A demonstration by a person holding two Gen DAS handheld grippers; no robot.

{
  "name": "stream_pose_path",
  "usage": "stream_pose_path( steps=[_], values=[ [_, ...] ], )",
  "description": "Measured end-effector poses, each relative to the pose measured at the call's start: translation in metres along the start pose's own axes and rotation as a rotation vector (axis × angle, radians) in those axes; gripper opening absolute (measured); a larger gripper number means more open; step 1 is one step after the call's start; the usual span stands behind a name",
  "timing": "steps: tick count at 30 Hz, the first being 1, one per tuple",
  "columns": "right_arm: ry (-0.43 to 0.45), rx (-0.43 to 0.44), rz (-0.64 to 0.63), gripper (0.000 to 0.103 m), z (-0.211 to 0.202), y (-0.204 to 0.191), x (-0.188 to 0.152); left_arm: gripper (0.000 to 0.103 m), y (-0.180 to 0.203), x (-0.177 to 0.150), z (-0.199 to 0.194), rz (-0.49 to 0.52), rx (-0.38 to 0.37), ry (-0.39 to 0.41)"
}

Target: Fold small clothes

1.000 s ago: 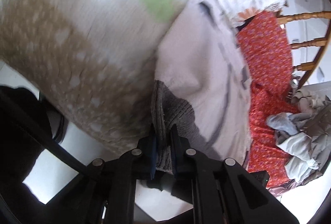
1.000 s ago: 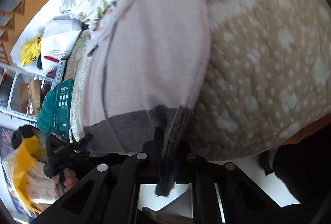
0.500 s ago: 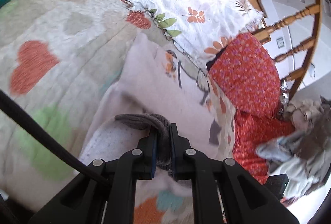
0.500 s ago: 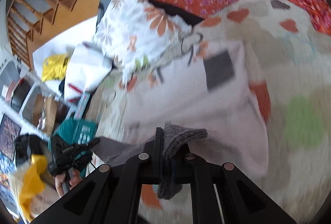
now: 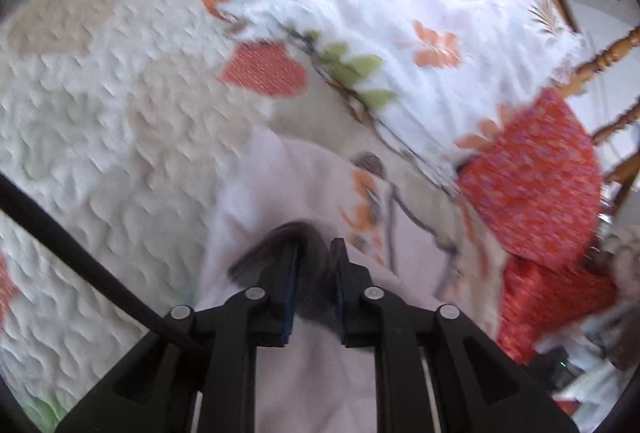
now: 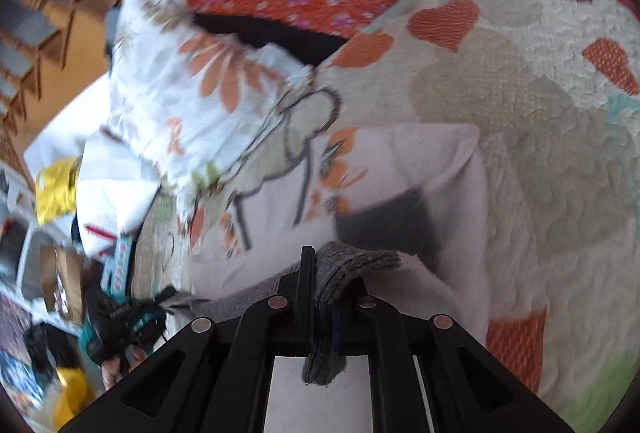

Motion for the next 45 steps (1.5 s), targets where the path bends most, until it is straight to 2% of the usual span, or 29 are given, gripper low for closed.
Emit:
stream_pose_path(
  steps=[1,2,4,5,7,8,13,18,24,30,34,35,36,37,40,42,43,45],
  values=[
    [0.007,0.001,0.013,0.009,0.002,0.005,0.005,0.031,-0.002,0.002,0.000,-0.012,0.001,0.006],
    [0.010,0.002,0.019,0.010,0.005,0.009,0.009,0.036,-0.003,0.003,0.000,-0.024,-0.009,0.002],
    [0.018,-0.033,-0.012,0.020,0.006,0.011,0.015,0.050,-0.002,0.004,-0.004,-0.040,-0.029,0.003],
    [0.030,-0.058,-0.039,0.024,0.004,0.009,0.017,0.051,-0.001,0.005,-0.007,-0.033,-0.029,0.011],
    [0.047,-0.073,-0.061,0.043,0.001,0.005,0.020,0.054,-0.001,0.004,-0.013,-0.012,-0.010,0.028],
    [0.061,-0.085,-0.072,0.044,-0.004,0.003,0.021,0.055,-0.002,0.003,-0.015,-0.006,0.001,0.032],
    [0.105,-0.117,-0.106,0.044,-0.025,-0.004,0.022,0.056,-0.007,-0.007,-0.022,0.001,0.012,0.022],
    [0.128,-0.139,-0.121,0.044,-0.034,-0.009,0.016,0.056,-0.016,-0.019,-0.025,0.031,0.054,0.000],
    [0.046,-0.147,-0.158,0.044,-0.010,-0.014,0.002,0.056,-0.020,-0.031,-0.027,0.089,0.079,-0.050],
    [-0.013,-0.177,-0.167,0.044,0.004,-0.009,-0.009,0.056,-0.028,-0.046,-0.030,0.245,0.141,-0.094],
    [-0.024,-0.186,-0.169,0.044,0.004,-0.008,-0.013,0.056,-0.035,-0.070,-0.027,0.393,0.169,-0.168],
    [-0.027,-0.188,-0.168,0.044,0.005,-0.007,-0.014,0.054,-0.038,-0.077,-0.025,0.427,0.191,-0.186],
    [-0.030,-0.190,-0.165,0.044,0.005,-0.007,-0.015,0.040,-0.042,-0.084,-0.021,0.470,0.222,-0.205],
    [-0.032,-0.191,-0.165,0.044,0.005,-0.007,-0.016,0.021,-0.045,-0.086,-0.021,0.493,0.237,-0.204],
    [-0.036,-0.200,-0.169,0.044,0.006,-0.007,-0.018,0.008,-0.047,-0.085,-0.024,0.510,0.236,-0.188],
    [-0.037,-0.204,-0.170,0.044,0.007,-0.006,-0.018,0.005,-0.048,-0.079,-0.027,0.515,0.267,-0.154],
    [-0.037,-0.205,-0.168,0.044,0.007,-0.006,-0.018,0.000,-0.049,-0.074,-0.029,0.524,0.312,-0.123],
    [-0.035,-0.207,-0.164,0.044,0.004,-0.005,-0.018,0.000,-0.053,-0.061,-0.036,0.569,0.453,-0.024]
  ],
)
Point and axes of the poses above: each gripper's, at about its wrist camera, not at the fingertips, and z roughly the way its jaws point, y to its right, x to its top, the point moved 7 cm from there along z, roughly the way its jaws point, and after that the axes turned 10 degrees about x, right-handed, at the moved point
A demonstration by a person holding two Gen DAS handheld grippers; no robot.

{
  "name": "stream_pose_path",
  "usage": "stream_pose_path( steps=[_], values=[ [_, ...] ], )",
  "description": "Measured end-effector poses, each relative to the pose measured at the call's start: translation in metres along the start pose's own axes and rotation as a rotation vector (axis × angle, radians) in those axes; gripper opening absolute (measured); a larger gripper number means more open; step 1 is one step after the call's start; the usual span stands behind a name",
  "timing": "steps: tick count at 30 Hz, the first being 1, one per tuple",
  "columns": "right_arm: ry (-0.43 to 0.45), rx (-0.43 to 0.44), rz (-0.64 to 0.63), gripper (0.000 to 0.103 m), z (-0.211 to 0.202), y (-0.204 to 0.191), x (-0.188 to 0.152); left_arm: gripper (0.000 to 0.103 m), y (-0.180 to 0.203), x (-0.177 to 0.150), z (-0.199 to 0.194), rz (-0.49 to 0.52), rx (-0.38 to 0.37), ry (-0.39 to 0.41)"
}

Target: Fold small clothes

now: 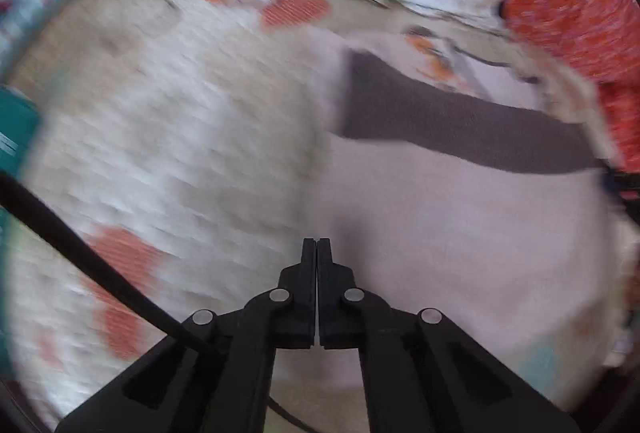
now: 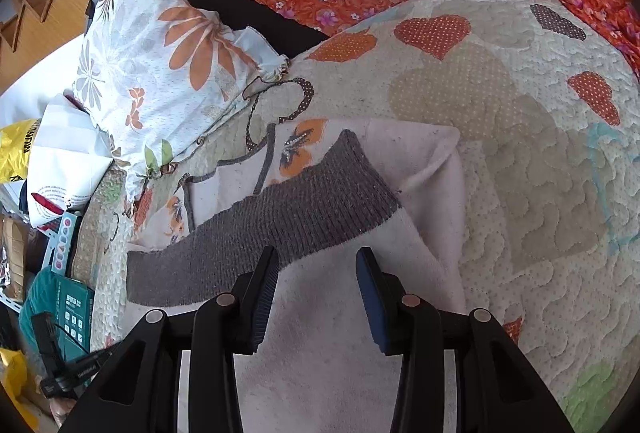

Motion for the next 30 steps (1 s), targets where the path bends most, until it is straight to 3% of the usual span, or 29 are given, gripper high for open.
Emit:
stream_pose_path(
  steps=[1,2,5,10,13,14,15,16,18,21,24,26,29,30],
  values=[
    [0.001,0.000,0.002,0.044,-0.001,0.000,0.000,0.000,-0.007,0.004,-0.003,-0.001,0.039,0.022],
    [0.003,0.001,0.004,0.044,-0.003,0.001,0.000,0.000,-0.012,0.006,-0.005,-0.022,0.019,0.025],
    [0.011,0.006,0.003,0.044,-0.010,0.000,-0.001,0.006,-0.023,0.000,-0.009,-0.104,-0.133,-0.008],
    [0.028,0.012,-0.006,0.044,-0.025,-0.001,-0.005,0.047,-0.012,-0.021,-0.008,-0.169,-0.331,-0.083],
    [0.033,0.002,-0.009,0.044,-0.032,0.002,-0.011,0.049,0.007,-0.044,0.002,-0.141,-0.396,-0.150],
    [0.031,-0.001,-0.003,0.044,-0.034,0.003,-0.014,0.044,0.010,-0.048,0.004,-0.116,-0.379,-0.144],
    [0.032,-0.001,0.004,0.044,-0.035,0.004,-0.015,0.018,0.009,-0.048,0.002,-0.084,-0.321,-0.105],
    [0.034,0.000,0.012,0.044,-0.037,0.005,-0.016,0.006,0.009,-0.048,0.001,-0.053,-0.284,-0.099],
    [0.047,0.005,0.024,0.044,-0.043,0.005,-0.017,0.006,0.000,-0.045,-0.002,-0.106,-0.288,-0.100],
    [0.076,0.000,0.024,0.044,-0.054,0.004,-0.017,0.003,-0.024,-0.035,-0.009,-0.152,-0.180,-0.051],
    [0.106,-0.027,0.009,0.044,-0.068,0.004,-0.017,0.004,-0.032,-0.029,-0.016,-0.169,-0.178,-0.025],
    [0.125,-0.046,0.002,0.044,-0.075,0.006,-0.017,0.005,-0.036,-0.029,-0.021,-0.159,-0.130,0.004],
    [0.132,-0.048,0.008,0.044,-0.082,0.010,-0.020,0.016,-0.038,-0.027,-0.038,-0.156,-0.079,0.073],
    [0.129,-0.045,0.010,0.044,-0.083,0.009,-0.022,0.028,-0.040,-0.025,-0.041,-0.164,-0.083,0.089]
  ],
)
Point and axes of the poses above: each gripper's, at about its wrist camera, not at the fingertips, and z roughly the way its jaws point, y to its right, x to its top, the point moved 7 cm from there along z, roughly the way its jaws point, and after that the axes turned 10 degrees about x, right-handed, at the moved point
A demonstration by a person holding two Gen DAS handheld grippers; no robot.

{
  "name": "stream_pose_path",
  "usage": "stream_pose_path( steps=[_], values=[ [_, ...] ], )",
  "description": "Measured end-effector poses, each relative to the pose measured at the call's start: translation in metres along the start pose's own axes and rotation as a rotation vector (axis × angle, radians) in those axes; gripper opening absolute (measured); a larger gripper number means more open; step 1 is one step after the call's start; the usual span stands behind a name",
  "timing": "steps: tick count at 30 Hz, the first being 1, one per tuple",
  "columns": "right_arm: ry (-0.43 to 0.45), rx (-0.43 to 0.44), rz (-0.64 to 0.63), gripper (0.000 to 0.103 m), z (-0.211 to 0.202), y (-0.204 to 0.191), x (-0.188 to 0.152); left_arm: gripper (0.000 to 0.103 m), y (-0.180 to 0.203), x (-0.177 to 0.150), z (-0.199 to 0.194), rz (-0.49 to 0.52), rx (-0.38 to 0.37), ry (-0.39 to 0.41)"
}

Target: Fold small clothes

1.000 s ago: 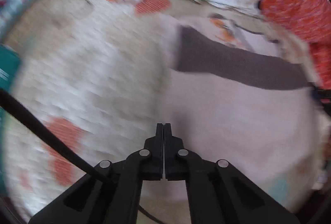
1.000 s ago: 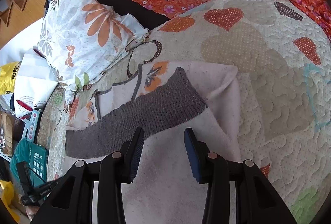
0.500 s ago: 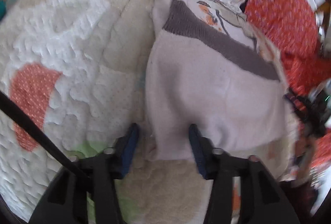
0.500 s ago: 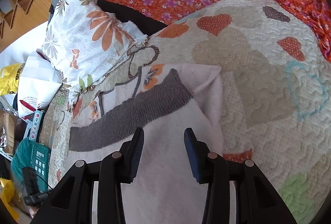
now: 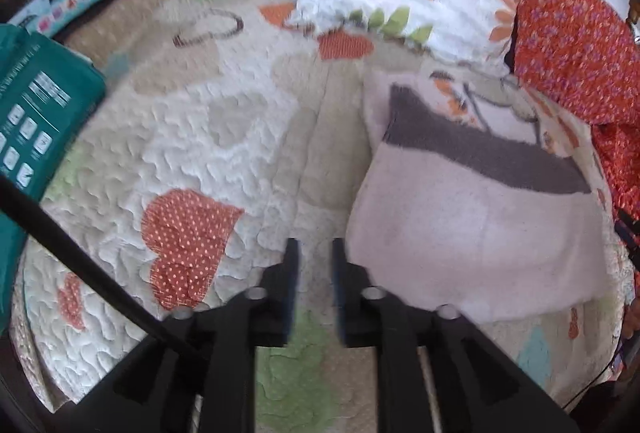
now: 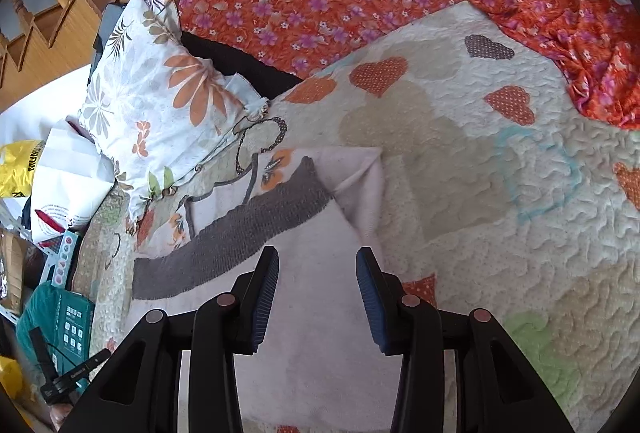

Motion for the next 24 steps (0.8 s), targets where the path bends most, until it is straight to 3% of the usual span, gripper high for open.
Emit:
stream_pose_path(
  steps=[1,5,7,11,14,19,24],
  values=[
    [-0.003,0.002,-0.003,0.044,0.000,-0.001,-0.001,0.039,0.002,0.002,-0.008,-0.012,-0.010,0.024],
    [-0.062,0.019,-0.059,0.044,0.008,-0.015,-0.016,0.053,0.006,0.003,-0.045,-0.057,-0.019,0.113],
    [-0.122,0.024,-0.091,0.044,0.021,-0.022,-0.028,0.066,0.017,0.000,-0.059,-0.058,-0.029,0.146],
    [-0.227,0.014,-0.106,0.044,0.045,-0.023,-0.048,0.073,0.049,-0.008,-0.072,-0.018,-0.031,0.168],
    [-0.296,-0.063,-0.099,0.043,0.060,-0.005,-0.056,0.075,0.077,-0.012,-0.068,0.038,-0.066,0.141],
    [-0.210,-0.087,-0.083,0.044,0.040,0.001,-0.036,0.075,0.104,-0.018,-0.053,0.063,-0.122,0.092],
    [-0.138,-0.079,-0.121,0.044,0.027,-0.005,-0.021,0.075,0.119,-0.016,-0.036,0.087,-0.116,0.088]
  ],
)
Point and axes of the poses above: each gripper's, at about its wrist camera, not at the fingertips, and z roughly the way its jaws point, y to its right, x to its top, the point moved 7 cm from there along z, roughly the way its jaws point, and after that the axes turned 10 degrees about x, right-handed, at the moved point
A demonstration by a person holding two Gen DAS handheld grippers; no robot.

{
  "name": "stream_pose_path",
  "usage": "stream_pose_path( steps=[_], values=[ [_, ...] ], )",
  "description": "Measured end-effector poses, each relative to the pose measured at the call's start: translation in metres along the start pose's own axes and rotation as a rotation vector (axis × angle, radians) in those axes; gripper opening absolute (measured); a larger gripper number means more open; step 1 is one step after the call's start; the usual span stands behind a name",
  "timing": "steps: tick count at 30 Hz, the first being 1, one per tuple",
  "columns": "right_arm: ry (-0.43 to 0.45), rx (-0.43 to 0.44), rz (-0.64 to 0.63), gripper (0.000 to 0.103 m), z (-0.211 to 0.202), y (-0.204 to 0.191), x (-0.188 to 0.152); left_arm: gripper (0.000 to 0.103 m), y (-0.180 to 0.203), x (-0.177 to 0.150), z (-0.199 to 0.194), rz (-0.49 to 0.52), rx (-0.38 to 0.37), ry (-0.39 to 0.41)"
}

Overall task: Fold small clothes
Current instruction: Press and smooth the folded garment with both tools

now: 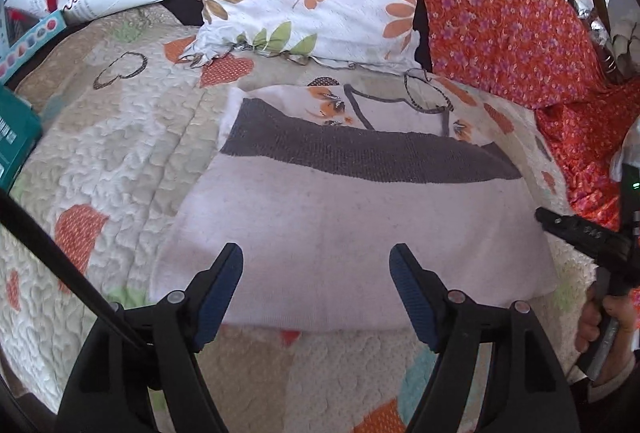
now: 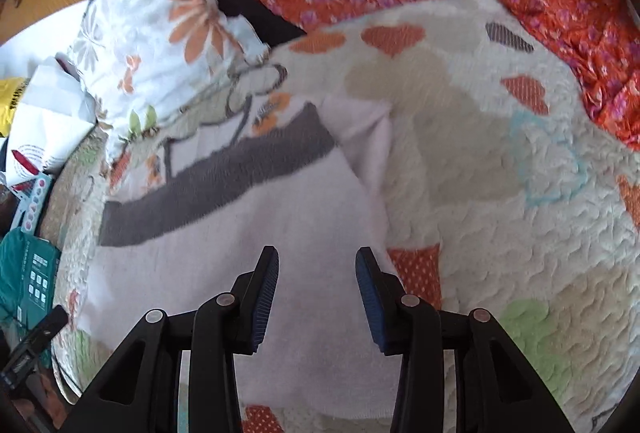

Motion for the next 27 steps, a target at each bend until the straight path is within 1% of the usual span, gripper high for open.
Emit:
stream_pose_path(
  steps=[2,4,8,12,15,17,20,23,24,27],
  values=[
    [-0.018,0.008,-0.009,0.044,0.005,-0.004,-0.002,0.075,0.003,0.001,0.011,0.006,0.021,-0.012],
    [-0.044,0.009,-0.017,0.044,0.015,-0.007,-0.004,0.075,0.008,0.001,0.023,0.010,0.025,-0.038],
    [-0.093,0.002,-0.017,0.044,0.032,-0.008,-0.010,0.075,0.016,-0.006,0.051,0.022,0.045,-0.124],
    [-0.109,-0.003,-0.026,0.044,0.035,-0.007,-0.012,0.075,0.021,-0.019,0.073,0.050,0.081,-0.217],
    [-0.115,0.002,-0.028,0.044,0.035,-0.006,-0.012,0.075,0.025,-0.021,0.073,0.080,0.104,-0.205],
    [-0.116,0.008,-0.023,0.044,0.034,-0.005,-0.011,0.075,0.026,-0.022,0.069,0.086,0.084,-0.201],
    [-0.106,0.019,-0.011,0.044,0.030,-0.005,-0.010,0.075,0.021,-0.018,0.060,0.053,0.036,-0.187],
    [-0.087,0.027,-0.013,0.044,0.024,-0.007,-0.007,0.075,0.007,-0.006,0.047,-0.015,-0.008,-0.145],
    [-0.077,0.029,-0.016,0.045,0.022,-0.009,-0.006,0.075,0.000,-0.001,0.045,-0.038,-0.011,-0.131],
    [-0.048,0.036,-0.030,0.048,0.015,-0.013,-0.003,0.075,-0.035,0.011,0.035,-0.152,0.014,-0.090]
  ],
)
Point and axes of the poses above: each gripper's, at about its wrist camera, not at the fingertips, and z roughly the way its jaws point, y to its right, x to its top, the point moved 7 cm from there along z, roughly the way its jaws point, and after that the axes turned 10 degrees about x, right-handed, at the moved point
